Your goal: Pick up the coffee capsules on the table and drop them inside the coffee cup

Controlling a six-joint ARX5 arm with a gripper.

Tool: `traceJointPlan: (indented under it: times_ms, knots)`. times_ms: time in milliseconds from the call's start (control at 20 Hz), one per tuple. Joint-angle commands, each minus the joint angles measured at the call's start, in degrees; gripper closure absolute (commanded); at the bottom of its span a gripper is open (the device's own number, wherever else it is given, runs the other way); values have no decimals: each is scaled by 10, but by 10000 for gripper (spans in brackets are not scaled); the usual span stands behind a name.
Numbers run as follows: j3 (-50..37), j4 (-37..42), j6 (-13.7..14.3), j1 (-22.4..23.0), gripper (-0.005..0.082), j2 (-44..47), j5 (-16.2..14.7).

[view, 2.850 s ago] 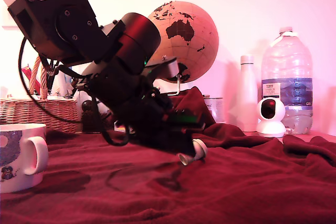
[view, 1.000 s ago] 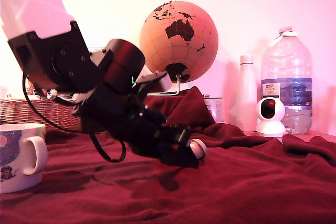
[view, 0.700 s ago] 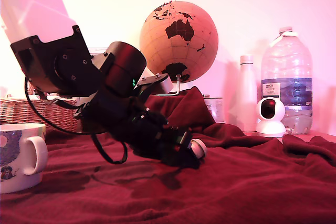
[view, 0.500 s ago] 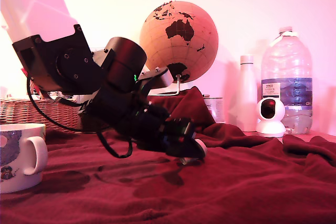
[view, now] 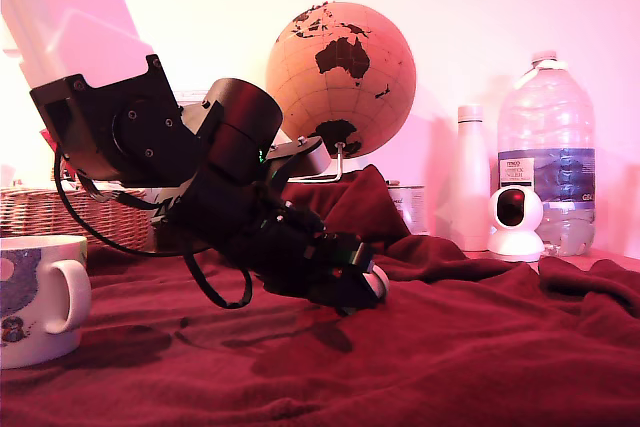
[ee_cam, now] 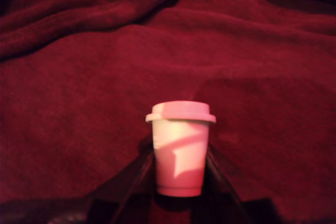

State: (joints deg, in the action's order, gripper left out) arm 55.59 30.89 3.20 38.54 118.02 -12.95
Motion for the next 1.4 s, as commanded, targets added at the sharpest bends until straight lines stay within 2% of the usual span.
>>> traceJointPlan:
  times_ms: [0, 400, 800, 900, 1050, 1100, 1200, 1250, 1350]
  knots:
    - [1, 6, -2, 2, 609, 17, 1]
    - [1, -10, -2, 2, 609, -21, -1]
    - [1, -111, -2, 2, 609, -87, 0]
    - [-1, -128, -5, 2, 609, -104, 8]
    - [-13, -129, -53, 2, 609, -125, 48]
    - [-20, -128, -55, 2, 609, -133, 54]
    - [-31, -121, -84, 2, 609, -145, 70]
    - [-38, -114, -86, 3, 609, -151, 78]
    - [-58, -92, -121, 7, 609, -163, 98]
